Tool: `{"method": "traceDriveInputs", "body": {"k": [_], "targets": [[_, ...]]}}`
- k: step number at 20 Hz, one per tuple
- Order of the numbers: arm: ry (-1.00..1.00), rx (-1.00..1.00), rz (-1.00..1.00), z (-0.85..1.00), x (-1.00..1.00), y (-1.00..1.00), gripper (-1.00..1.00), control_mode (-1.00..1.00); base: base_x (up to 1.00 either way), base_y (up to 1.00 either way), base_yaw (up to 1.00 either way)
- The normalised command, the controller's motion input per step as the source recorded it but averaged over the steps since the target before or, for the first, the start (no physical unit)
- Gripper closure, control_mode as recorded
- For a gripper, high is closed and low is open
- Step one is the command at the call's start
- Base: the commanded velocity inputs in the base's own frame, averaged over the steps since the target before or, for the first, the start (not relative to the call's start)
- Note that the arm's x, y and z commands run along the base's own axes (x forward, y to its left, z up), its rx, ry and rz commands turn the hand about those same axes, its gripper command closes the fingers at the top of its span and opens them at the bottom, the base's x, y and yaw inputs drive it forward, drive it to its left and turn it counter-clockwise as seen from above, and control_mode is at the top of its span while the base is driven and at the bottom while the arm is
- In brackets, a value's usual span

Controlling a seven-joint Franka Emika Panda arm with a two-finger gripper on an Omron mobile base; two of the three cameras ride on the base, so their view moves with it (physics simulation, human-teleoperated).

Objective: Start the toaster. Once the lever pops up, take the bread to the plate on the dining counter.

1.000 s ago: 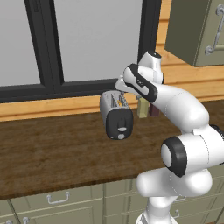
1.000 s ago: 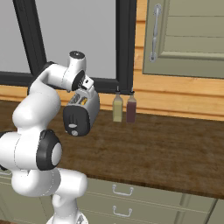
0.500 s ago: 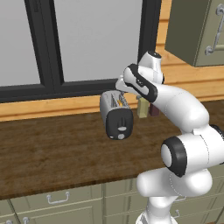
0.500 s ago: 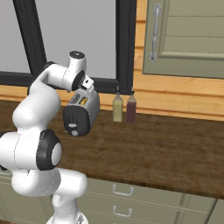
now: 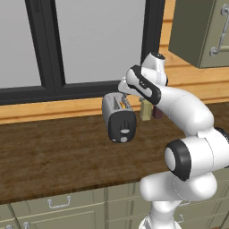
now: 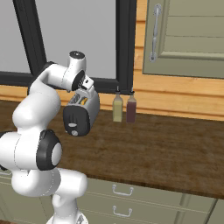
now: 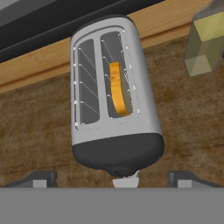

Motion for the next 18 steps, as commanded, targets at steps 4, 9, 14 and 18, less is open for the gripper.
{"method": "traceDriveInputs", "body": {"k": [4, 9, 14, 18], "targets": [[0.0, 0.0, 0.0, 0.0, 0.0, 0.0, -1.0, -1.0, 0.0, 0.0, 0.0], [0.0, 0.0, 0.0, 0.0, 0.0, 0.0, -1.0, -1.0, 0.0, 0.0, 0.0], [0.0, 0.0, 0.0, 0.0, 0.0, 0.0, -1.0, -1.0, 0.0, 0.0, 0.0], [0.0, 0.0, 0.0, 0.0, 0.0, 0.0, -1.0, -1.0, 0.0, 0.0, 0.0]]}}
